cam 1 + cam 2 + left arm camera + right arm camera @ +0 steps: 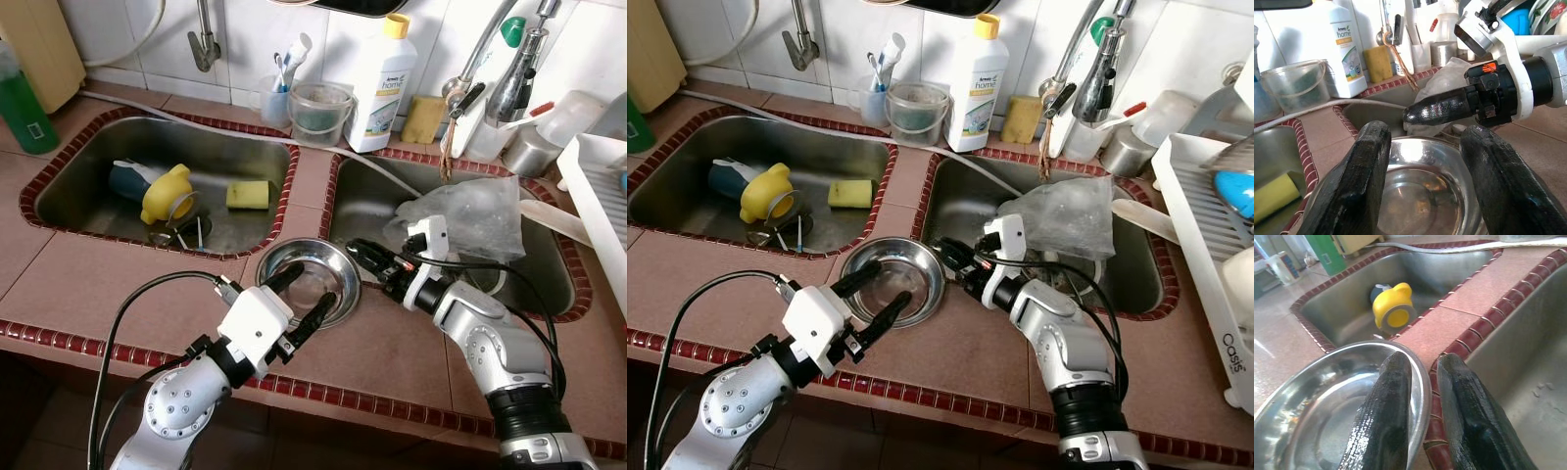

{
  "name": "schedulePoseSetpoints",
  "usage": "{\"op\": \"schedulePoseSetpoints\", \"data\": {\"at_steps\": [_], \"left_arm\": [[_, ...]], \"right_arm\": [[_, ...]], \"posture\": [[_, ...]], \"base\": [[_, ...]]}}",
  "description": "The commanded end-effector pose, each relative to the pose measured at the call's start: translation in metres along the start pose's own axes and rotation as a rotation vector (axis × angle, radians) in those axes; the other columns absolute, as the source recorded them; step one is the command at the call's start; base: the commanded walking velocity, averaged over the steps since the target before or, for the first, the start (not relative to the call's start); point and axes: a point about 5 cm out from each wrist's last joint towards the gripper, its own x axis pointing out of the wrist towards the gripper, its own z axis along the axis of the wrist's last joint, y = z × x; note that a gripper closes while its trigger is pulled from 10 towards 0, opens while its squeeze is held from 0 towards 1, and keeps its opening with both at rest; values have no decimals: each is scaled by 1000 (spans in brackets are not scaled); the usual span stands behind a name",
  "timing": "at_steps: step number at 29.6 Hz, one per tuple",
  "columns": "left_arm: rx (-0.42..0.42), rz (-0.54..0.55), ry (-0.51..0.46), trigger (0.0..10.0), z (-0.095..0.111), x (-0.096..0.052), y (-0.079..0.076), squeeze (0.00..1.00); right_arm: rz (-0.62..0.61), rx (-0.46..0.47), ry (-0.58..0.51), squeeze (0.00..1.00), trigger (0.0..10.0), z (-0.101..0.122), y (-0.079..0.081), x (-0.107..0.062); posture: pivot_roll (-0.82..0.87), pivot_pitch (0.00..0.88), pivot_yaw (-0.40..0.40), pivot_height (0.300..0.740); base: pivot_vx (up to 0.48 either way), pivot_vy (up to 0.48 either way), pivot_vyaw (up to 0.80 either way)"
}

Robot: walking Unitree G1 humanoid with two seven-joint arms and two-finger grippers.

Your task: Kitchen organization

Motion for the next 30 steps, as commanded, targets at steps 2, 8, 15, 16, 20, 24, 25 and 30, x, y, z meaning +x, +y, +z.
{"op": "schedulePoseSetpoints", "data": {"at_steps": [2, 8, 15, 16, 20, 24, 25, 30], "left_arm": [[9, -25, -8, 10000, 1, 1, -3, 0], [19, -34, -10, 10000, 2, 2, -4, 0], [26, -39, -10, 10000, 2, 2, -6, 0], [26, -39, -10, 10000, 2, 2, -6, 0], [27, -43, -11, 10000, 1, 2, -8, 0], [29, -45, -13, 10000, 2, 3, -9, 0], [29, -47, -14, 10000, 2, 3, -9, 0], [33, -49, -15, 10000, 2, 3, -9, 0]], "right_arm": [[17, -20, -10, 1000, 10000, 10, -1, -3], [37, 3, 31, 1000, 10000, 8, -3, -6], [84, -10, 95, 1000, 10000, 1, 0, -12], [84, -10, 95, 1000, 10000, 1, 0, -12], [90, -7, 109, 1000, 10000, 1, 0, -13], [79, -9, 131, 1000, 10000, 0, -2, -14], [84, -12, 140, 1000, 10000, -1, -3, -15], [82, 0, 148, 1000, 10000, -1, -5, -16]], "posture": [[-30, 136, -88, 740], [-29, 128, -90, 740], [-29, 124, -97, 740], [-29, 124, -97, 740], [-29, 121, -98, 740], [-29, 119, -99, 740], [-29, 118, -100, 740], [-29, 118, -101, 740]], "base": [[0, 0, 0], [0, 0, 0], [0, 0, 0], [0, 0, 0], [0, 0, 0], [0, 0, 0], [0, 0, 0], [0, 0, 0]]}}
